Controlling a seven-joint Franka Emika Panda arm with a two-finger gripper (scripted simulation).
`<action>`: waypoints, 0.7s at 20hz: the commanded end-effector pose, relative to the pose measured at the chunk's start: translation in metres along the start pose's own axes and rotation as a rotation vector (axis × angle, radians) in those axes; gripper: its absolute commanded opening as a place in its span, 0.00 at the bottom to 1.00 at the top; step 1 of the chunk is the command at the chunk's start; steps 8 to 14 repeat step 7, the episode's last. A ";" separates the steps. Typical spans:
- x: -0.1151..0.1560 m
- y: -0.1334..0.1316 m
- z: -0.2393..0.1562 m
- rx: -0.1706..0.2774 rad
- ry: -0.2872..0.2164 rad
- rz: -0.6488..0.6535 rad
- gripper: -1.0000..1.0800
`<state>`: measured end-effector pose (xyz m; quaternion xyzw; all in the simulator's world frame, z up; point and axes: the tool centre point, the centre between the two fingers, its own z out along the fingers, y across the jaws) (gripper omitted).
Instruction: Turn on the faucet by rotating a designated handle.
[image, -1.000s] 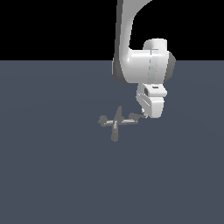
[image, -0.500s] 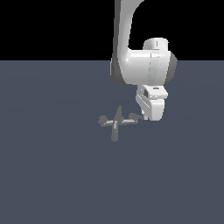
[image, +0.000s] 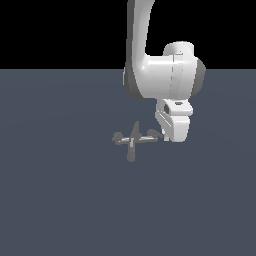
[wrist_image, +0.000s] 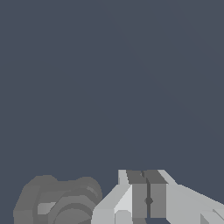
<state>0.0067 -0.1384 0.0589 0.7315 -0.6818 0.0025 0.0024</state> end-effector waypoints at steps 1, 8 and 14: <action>-0.013 -0.002 -0.001 0.000 -0.002 -0.007 0.00; -0.049 -0.004 -0.002 0.000 -0.007 -0.021 0.00; -0.049 -0.004 -0.002 0.000 -0.007 -0.021 0.00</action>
